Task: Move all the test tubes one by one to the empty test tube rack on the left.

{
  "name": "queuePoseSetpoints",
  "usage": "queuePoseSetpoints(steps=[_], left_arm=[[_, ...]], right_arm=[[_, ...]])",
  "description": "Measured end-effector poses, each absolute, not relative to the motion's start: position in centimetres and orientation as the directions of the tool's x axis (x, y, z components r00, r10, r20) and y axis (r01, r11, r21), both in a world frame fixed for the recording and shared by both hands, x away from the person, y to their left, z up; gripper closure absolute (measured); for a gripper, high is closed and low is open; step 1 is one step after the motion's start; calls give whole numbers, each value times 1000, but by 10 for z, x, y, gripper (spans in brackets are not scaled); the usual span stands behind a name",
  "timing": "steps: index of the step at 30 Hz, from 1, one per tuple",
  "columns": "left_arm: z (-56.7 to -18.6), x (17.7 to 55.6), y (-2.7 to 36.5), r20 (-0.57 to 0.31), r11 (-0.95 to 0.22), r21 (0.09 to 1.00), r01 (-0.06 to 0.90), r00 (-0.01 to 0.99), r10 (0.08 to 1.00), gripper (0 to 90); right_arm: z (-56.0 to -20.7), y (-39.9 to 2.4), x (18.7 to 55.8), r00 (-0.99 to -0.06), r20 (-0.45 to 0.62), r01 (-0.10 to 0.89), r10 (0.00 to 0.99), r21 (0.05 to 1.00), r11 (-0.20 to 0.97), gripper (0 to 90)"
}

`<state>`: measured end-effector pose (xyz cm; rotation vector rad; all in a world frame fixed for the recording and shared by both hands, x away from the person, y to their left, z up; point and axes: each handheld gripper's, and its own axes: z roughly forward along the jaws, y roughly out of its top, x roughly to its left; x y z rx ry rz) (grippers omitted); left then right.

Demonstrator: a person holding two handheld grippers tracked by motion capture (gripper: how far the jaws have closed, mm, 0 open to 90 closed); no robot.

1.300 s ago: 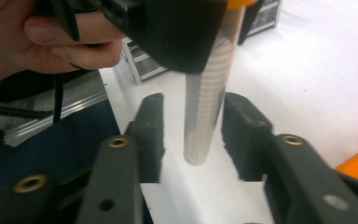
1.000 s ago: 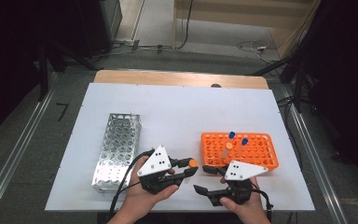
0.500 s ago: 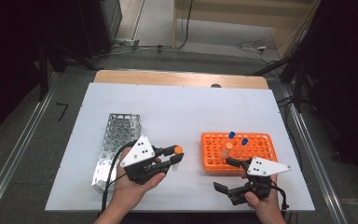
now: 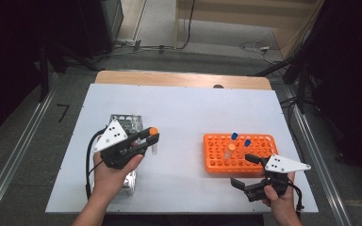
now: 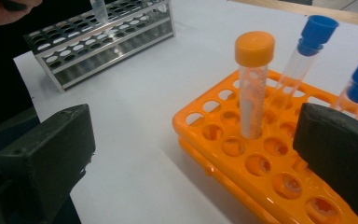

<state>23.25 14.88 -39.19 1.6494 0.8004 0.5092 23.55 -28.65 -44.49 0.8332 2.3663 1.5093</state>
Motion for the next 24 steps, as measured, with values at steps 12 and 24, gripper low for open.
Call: queuePoseSetpoints(steps=[12, 24], left_arm=[[-392, 253, 180, -86, -57, 973, 225, 576, 813, 703], [-405, 272, 198, -96, -25, 971, 239, 484, 870, 703]], right_arm=[[-447, -296, 240, -801, 122, 357, 587, 883, 304, 0], [-448, -301, 242, -789, 126, 367, 602, 882, 296, 0]])
